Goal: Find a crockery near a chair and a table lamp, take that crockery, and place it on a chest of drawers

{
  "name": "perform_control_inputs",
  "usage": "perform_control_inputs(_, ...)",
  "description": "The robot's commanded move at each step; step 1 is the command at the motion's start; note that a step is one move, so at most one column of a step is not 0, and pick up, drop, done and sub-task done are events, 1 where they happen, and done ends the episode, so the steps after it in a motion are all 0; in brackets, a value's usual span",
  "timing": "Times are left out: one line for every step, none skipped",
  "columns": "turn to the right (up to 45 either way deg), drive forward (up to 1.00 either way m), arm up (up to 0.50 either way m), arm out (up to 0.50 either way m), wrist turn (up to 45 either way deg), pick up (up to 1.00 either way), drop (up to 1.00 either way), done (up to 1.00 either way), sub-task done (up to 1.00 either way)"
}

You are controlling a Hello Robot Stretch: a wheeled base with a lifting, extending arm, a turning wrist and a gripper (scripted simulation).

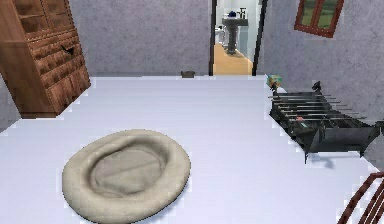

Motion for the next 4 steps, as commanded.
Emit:
perform_control_inputs(0.0,0.0,-0.3,0.0,0.0,0.0,0.0,0.0,0.0)
perform_control_inputs(0.0,0.0,0.0,0.0,0.0,1.0,0.0,0.0,0.0)
perform_control_inputs(0.0,0.0,0.1,0.0,0.0,0.0,0.0,0.0,0.0)
perform_control_inputs(0.0,0.0,0.26,0.0,0.0,0.0,0.0,0.0,0.0)
